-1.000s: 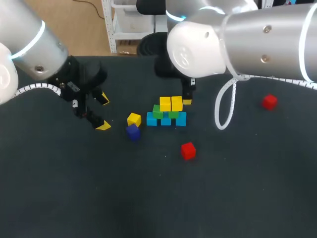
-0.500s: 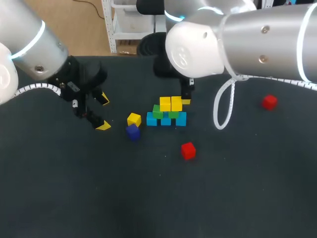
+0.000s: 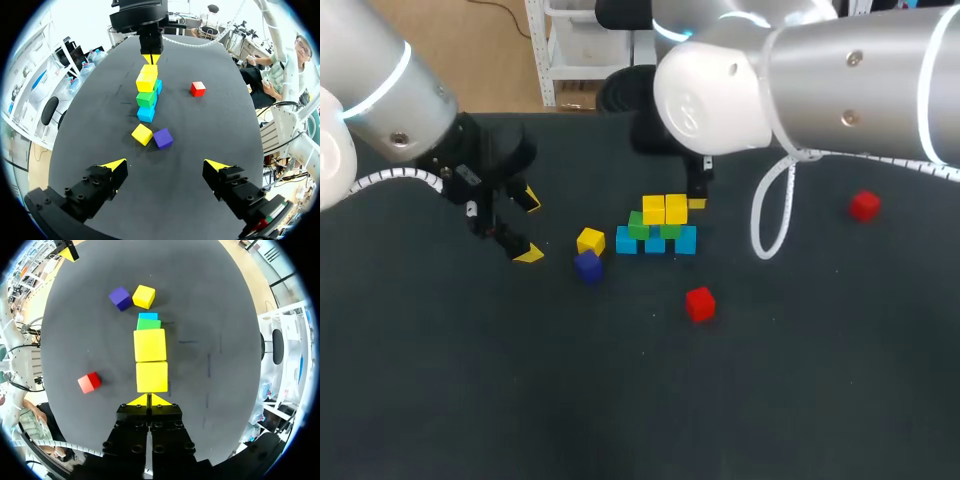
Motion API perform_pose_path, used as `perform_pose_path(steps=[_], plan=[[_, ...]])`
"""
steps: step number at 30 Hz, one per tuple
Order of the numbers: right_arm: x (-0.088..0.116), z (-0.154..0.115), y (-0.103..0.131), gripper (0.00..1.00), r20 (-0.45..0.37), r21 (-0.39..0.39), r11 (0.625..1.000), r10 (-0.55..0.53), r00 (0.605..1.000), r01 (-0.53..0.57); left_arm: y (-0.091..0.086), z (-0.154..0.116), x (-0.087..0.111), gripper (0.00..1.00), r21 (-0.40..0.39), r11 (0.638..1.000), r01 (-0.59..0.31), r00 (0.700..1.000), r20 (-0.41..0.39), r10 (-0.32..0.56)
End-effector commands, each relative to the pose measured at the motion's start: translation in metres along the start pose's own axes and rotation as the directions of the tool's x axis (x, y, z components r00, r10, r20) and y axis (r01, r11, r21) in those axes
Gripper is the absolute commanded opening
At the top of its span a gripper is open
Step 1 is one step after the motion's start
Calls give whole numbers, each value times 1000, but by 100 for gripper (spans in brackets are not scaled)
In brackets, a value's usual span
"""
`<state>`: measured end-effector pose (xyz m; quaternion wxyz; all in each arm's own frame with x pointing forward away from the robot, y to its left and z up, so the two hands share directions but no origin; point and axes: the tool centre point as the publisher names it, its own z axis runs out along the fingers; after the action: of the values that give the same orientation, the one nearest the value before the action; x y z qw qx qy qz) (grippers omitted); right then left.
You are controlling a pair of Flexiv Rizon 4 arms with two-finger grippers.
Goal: Place the blue cubes, place green cubes on the blue cubes, place the yellow cubes on the green cubes, then place the red cubes on the yellow cubes, and place purple cube on the red cubes.
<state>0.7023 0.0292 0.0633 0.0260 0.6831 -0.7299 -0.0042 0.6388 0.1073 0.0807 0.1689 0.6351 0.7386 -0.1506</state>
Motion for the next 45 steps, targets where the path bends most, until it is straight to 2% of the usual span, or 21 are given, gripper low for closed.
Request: perform_pose_path(steps=[1,21,45], plan=[[2,0,0,0,0,1,1000,2,1000,-2,0,0,1,100,0,1000,-1,1000,2,1],[3,2,-9,0,-10,8,1000,3,1000,-3,0,0,1,100,0,1000,-1,1000,2,1],[-1,3,-10,0,-8,7,1000,-6,1000,6,0,0,1,100,0,1000,-1,1000,2,1]])
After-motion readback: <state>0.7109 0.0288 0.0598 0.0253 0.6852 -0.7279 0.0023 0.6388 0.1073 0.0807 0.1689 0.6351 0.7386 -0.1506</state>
